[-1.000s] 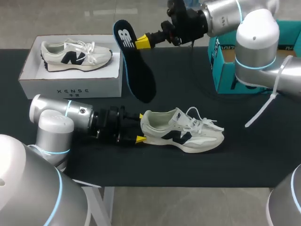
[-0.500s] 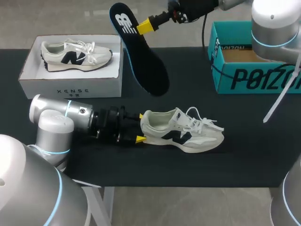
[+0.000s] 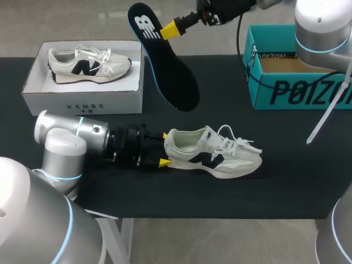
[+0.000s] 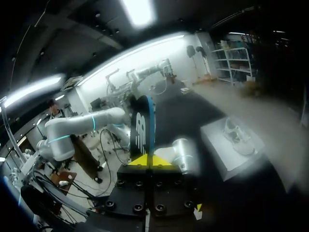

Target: Take the shoe out of the shoebox, open the shoe tongue, remove and reinsert the insole, then place the shoe into the shoebox

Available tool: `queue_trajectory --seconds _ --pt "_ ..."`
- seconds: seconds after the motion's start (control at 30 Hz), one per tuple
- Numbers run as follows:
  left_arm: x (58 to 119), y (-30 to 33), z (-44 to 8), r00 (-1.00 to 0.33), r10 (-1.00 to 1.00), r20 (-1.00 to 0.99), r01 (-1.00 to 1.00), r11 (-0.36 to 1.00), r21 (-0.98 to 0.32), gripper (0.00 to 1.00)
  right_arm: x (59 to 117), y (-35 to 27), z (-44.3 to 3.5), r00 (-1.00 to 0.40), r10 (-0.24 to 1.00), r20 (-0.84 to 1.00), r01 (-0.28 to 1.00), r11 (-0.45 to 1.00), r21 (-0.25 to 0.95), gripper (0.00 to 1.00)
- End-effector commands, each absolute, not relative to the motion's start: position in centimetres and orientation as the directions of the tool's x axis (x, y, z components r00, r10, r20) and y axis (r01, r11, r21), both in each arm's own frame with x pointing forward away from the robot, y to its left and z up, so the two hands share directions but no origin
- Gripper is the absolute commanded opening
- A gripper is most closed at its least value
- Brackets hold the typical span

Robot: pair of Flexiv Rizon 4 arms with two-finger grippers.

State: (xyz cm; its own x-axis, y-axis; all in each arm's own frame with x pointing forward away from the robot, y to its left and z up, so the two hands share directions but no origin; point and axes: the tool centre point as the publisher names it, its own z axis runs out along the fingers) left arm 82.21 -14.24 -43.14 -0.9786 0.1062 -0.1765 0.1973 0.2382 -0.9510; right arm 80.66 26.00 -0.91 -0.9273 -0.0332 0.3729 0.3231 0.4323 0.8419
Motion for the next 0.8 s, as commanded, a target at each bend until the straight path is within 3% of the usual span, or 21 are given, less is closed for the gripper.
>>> queue_trajectory --seconds 0.03,0.4,0.8 --pt "82.1 -14.3 -43.4 -0.978 0.105 -0.178 0.198 0.239 -0.951 0.00 79.6 25.5 -0.6 -0.928 0.062 0.368 0.347 0.503 0.791 0.00" --pt "82.1 -14.3 -43.4 -0.978 0.105 -0.178 0.198 0.239 -0.951 0.00 75.3 23.2 1.7 -0.903 0.198 0.382 0.426 0.527 0.735 0.00" --pt "82.1 -14.3 -43.4 -0.978 0.105 -0.178 0.198 0.239 -0.951 0.00 74.5 20.3 0.3 -0.852 0.337 0.400 0.508 0.349 0.788 0.00"
